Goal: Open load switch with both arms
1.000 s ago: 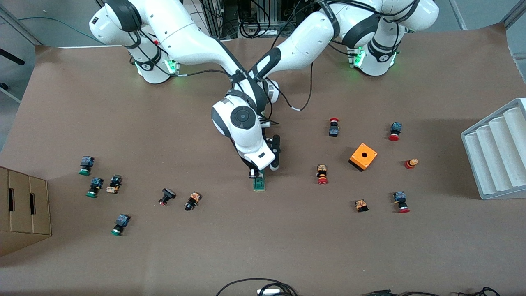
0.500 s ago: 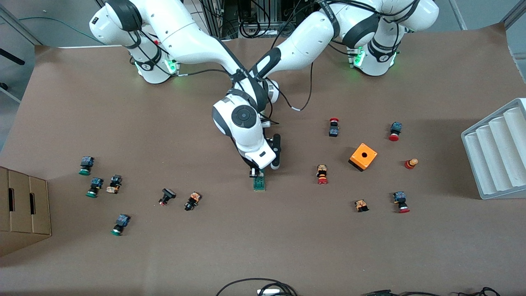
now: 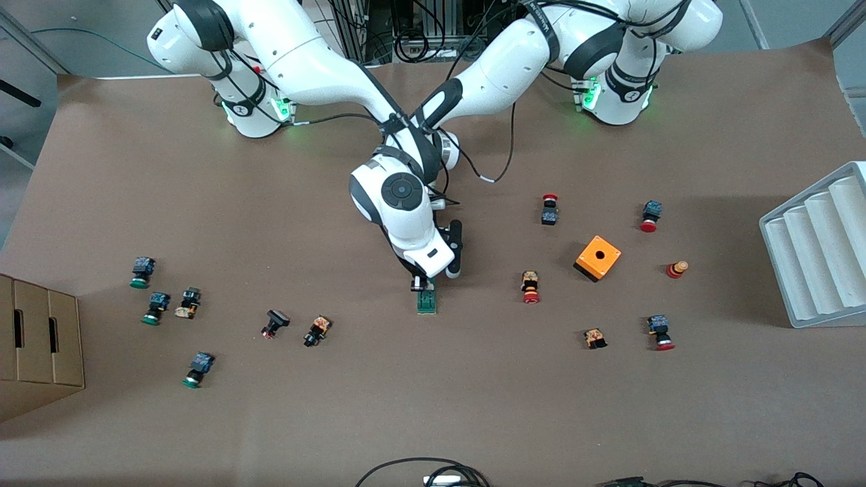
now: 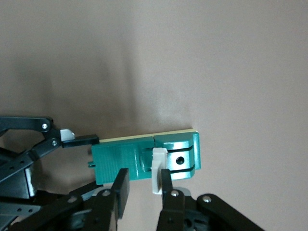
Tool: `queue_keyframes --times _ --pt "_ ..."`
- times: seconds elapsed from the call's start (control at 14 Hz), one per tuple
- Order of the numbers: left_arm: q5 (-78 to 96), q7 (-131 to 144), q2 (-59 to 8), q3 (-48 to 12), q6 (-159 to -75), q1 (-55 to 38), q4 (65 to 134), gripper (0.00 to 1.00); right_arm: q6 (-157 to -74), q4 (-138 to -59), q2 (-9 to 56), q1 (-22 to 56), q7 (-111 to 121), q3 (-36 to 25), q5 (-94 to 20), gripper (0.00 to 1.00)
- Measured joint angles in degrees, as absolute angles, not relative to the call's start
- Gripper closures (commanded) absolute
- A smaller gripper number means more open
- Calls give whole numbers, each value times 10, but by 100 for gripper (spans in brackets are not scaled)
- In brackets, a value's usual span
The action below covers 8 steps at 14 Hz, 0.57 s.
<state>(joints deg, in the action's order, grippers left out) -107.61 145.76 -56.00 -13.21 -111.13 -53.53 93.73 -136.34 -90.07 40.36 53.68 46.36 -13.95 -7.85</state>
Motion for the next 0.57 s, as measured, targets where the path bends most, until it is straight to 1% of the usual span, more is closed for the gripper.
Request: queue_keyframes --times 0.57 --pt "-1076 1458 -560 -132 -1111 -535 937 42 -1363 -906 401 539 464 -139 -79 68"
